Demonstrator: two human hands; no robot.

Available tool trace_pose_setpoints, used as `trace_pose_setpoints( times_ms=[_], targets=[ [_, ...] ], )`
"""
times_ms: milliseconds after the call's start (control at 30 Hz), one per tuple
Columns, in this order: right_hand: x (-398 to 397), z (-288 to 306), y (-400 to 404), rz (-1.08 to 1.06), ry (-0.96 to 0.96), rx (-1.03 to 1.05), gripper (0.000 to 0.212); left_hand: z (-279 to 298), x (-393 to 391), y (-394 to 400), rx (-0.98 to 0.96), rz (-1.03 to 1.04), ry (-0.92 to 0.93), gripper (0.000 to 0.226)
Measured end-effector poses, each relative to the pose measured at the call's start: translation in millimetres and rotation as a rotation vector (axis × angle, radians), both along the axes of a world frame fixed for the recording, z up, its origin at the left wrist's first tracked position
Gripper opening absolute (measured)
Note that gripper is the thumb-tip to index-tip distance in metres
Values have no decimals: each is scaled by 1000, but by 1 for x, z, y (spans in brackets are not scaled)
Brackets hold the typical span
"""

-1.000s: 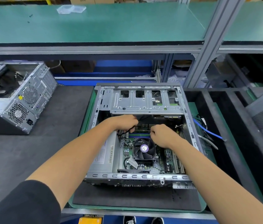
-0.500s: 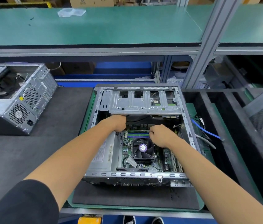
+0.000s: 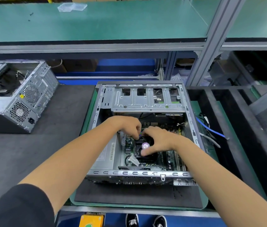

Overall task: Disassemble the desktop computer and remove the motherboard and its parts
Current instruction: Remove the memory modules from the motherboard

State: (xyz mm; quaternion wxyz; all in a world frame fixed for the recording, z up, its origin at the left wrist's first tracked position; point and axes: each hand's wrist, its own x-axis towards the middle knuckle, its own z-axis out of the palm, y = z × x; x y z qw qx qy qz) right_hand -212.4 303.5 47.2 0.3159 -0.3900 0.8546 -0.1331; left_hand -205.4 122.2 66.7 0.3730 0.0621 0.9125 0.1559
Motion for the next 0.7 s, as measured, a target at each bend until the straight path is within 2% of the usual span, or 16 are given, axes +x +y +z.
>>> trace_pose_setpoints(
  times_ms=[67, 100, 167, 233, 333, 400, 467, 533, 567, 633, 700],
  targets=[
    [5, -1, 2, 87, -2, 88, 108, -1, -1, 8, -27, -46, 9, 20],
    [7, -2, 3, 125, 47, 131, 113, -1, 0, 10, -33, -46, 0, 20],
    [10, -4, 2, 188, 157, 182, 108, -3, 3, 9, -37, -28, -8, 21],
    [11, -5, 0, 203, 218, 164, 92, -3, 7, 7, -33, -6, 27, 27],
    [10, -3, 0, 193, 229, 117, 82, -4, 10, 6, -45, -18, 132, 27],
    [9, -2, 0, 198, 227, 103, 82, -5, 12, 5, -35, -30, 118, 22],
    [7, -1, 2, 175, 158, 98, 87, -5, 15, 5, -18, -56, 116, 22],
    [4, 5, 4, 81, 5, 66, 87, -4, 16, 7, -25, -83, 184, 19],
    [2, 9, 5, 34, -31, 19, 77, -2, 17, 8, -53, -97, 253, 16],
    [-6, 21, 6, -11, 58, -87, 40, 3, 14, 13, -99, -111, 403, 10],
    [-16, 37, 10, -77, 148, -128, 14, 6, 9, 20, -2, -82, 430, 7]
  ],
)
